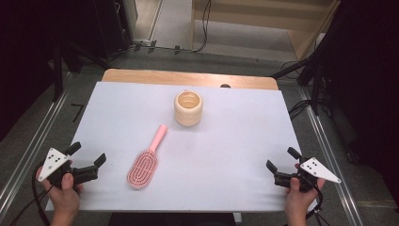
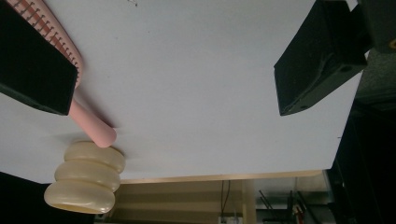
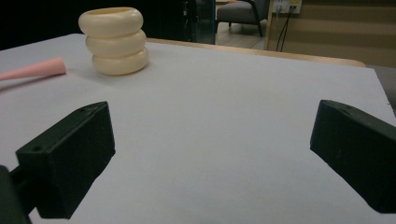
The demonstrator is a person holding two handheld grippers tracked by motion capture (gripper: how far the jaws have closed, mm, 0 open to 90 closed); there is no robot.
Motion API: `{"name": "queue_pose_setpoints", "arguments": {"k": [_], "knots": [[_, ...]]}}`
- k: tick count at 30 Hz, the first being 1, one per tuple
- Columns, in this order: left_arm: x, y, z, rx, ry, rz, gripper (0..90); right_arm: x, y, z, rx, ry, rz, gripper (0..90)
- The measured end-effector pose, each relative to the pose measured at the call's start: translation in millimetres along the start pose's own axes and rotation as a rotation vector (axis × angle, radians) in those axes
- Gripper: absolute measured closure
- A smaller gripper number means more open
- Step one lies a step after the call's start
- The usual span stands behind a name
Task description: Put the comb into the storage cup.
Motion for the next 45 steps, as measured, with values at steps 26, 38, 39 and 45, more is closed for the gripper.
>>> {"name": "queue_pose_setpoints", "arguments": {"k": [26, 38, 39, 45], "knots": [[0.2, -0.6, 0.5, 0.005, 0.003, 0.002, 0.0, -75.2, -85.2, -75.1, -0.313, -0.105, 0.166, 0.0], [0.1, 0.2, 0.1, 0.006, -0.002, -0.007, 0.0, -98.1, -119.0, -115.2, -0.399, -0.156, 0.237, 0.0], [0.1, 0.2, 0.1, 0.006, -0.002, -0.007, 0.0, -98.7, -121.9, -118.6, -0.408, -0.161, 0.239, 0.0], [0.2, 0.1, 0.0, 0.008, -0.001, -0.007, 0.0, -100.9, -137.0, -135.4, -0.443, -0.188, 0.259, 0.0]]}}
Point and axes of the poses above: each handheld gripper's, and its own axes: z roughly backward along the jaws, x roughly out of its underside, y roughly to its right, the point moved 3 cm from there along -z, roughly forward along the jaws, and after that the axes turned 5 degrees about -x, right-handed, at the moved point
